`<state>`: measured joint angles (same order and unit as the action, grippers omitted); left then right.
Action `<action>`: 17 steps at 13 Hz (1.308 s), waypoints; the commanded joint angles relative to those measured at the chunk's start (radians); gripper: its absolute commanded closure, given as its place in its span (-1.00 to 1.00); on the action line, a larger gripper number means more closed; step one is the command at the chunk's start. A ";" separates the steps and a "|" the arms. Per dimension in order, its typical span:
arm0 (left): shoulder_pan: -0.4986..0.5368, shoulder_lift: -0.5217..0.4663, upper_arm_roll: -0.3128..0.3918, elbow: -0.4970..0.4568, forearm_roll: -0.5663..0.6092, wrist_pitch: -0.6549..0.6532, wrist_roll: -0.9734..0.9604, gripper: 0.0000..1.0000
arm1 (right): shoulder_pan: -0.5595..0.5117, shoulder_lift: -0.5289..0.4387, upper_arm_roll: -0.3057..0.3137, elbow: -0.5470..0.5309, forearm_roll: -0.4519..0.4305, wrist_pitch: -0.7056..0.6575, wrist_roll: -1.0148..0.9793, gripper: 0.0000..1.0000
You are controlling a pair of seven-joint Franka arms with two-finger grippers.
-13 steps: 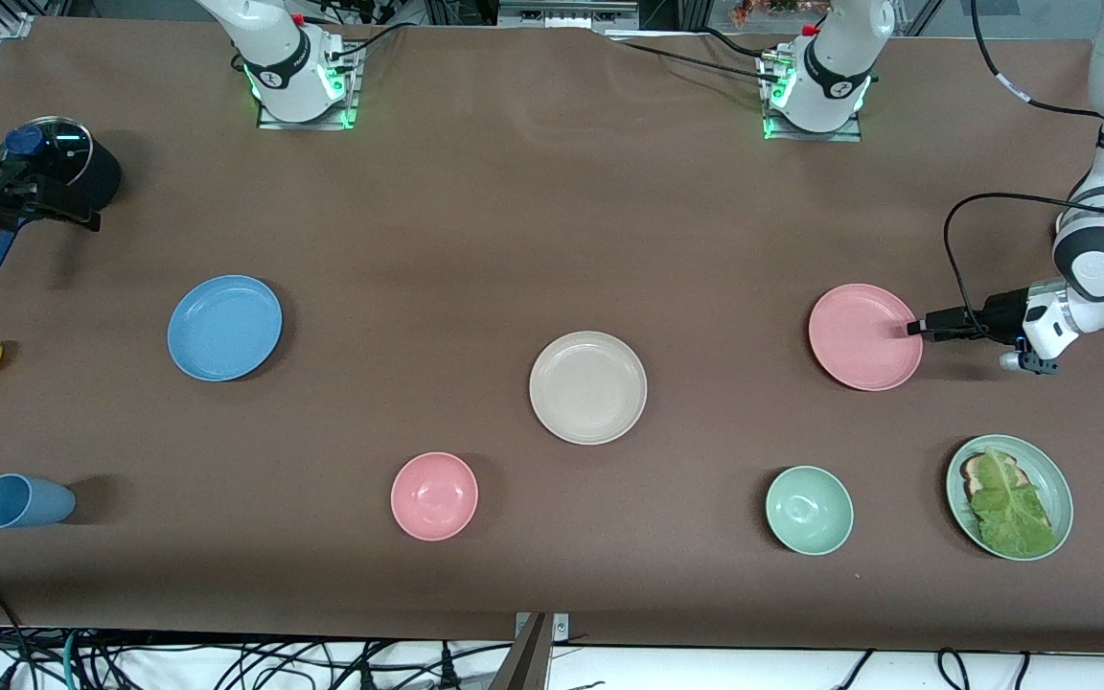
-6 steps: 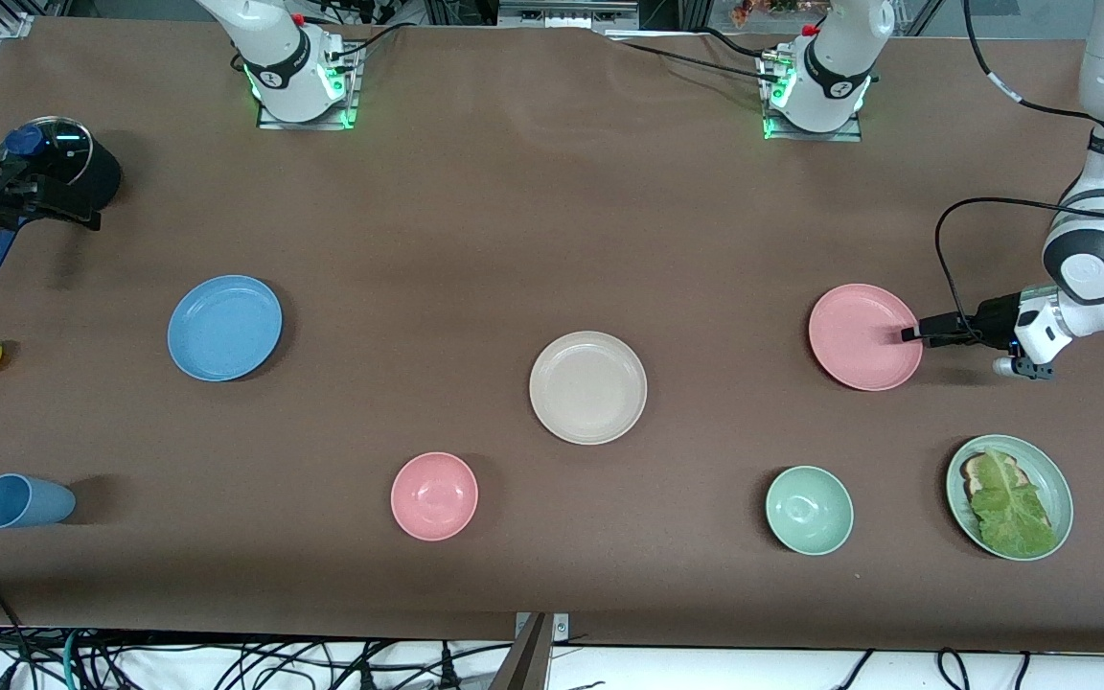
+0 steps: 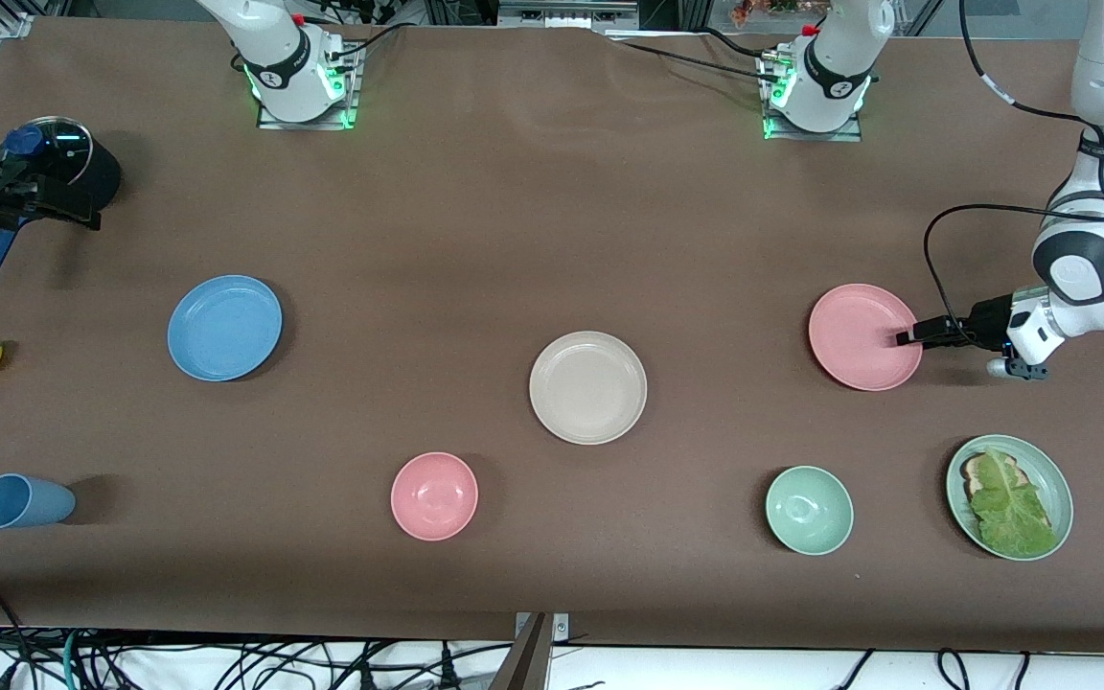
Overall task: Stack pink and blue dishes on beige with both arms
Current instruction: 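Close the left gripper on the pink plate rim and lift it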
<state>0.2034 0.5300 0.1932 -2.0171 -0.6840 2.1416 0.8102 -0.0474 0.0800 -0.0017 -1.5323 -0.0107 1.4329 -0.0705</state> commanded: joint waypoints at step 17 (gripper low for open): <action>-0.094 -0.209 -0.119 0.066 0.317 -0.077 -0.501 1.00 | 0.003 -0.009 0.002 -0.002 -0.011 -0.011 0.005 -1.00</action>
<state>0.1199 0.3884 0.1284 -1.9436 -0.4506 2.0802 0.4409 -0.0472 0.0807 -0.0015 -1.5324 -0.0107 1.4313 -0.0706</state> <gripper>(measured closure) 0.952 0.000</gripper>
